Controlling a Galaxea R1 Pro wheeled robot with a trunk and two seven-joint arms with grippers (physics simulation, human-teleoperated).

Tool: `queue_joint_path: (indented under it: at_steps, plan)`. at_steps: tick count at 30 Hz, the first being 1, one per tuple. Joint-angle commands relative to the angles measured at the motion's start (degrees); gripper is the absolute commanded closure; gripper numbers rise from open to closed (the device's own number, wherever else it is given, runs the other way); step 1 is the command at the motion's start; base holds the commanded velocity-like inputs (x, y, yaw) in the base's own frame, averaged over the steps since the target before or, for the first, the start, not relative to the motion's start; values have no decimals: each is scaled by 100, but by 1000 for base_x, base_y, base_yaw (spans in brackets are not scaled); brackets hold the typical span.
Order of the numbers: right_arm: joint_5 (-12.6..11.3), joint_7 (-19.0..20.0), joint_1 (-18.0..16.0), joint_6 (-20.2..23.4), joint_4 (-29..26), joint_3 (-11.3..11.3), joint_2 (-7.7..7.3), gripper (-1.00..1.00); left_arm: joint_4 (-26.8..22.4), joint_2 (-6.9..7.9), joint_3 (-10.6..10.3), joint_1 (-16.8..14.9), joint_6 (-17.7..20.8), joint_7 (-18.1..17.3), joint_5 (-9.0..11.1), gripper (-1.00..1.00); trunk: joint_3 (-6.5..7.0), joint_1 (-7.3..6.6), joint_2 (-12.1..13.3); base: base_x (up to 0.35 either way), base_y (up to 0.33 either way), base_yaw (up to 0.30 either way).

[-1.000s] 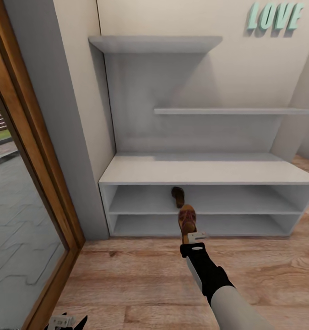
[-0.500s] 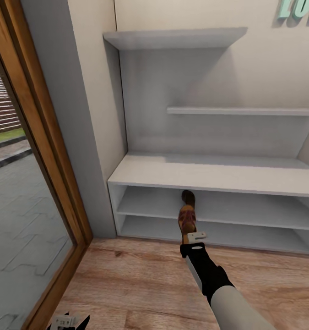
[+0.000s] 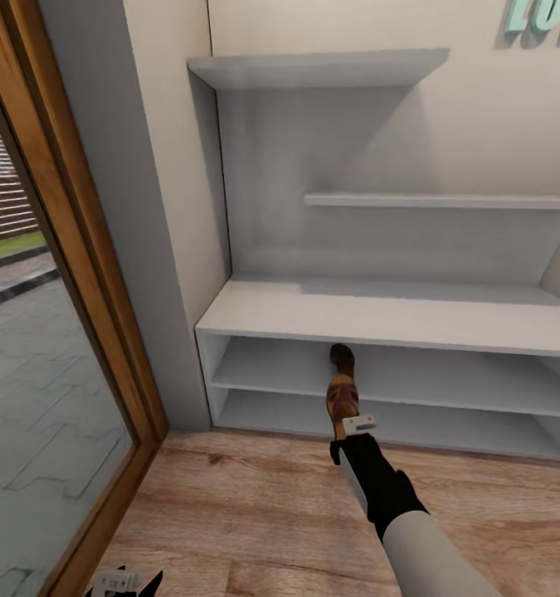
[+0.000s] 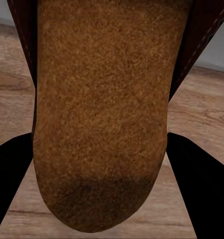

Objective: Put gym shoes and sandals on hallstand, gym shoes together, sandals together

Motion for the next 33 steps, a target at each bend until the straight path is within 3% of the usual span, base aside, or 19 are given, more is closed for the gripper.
queue_joint_path:
  at_steps: [1,12,33]
  plan:
    - [48,5,-3,54,-9,4,1,100,5,-4,45,-5,-9,-46,-17,-100,-5,-1,-2,0,0,0]
    - [44,13,-3,79,53,7,1,100,3,-3,49,-5,-9,-46,-17,-100,-10,-1,-2,0,0,9]
    - [48,15,-2,71,66,0,1,100,0,-3,48,-5,-9,-46,-17,-100,-122,-1,-2,95,-60,150]
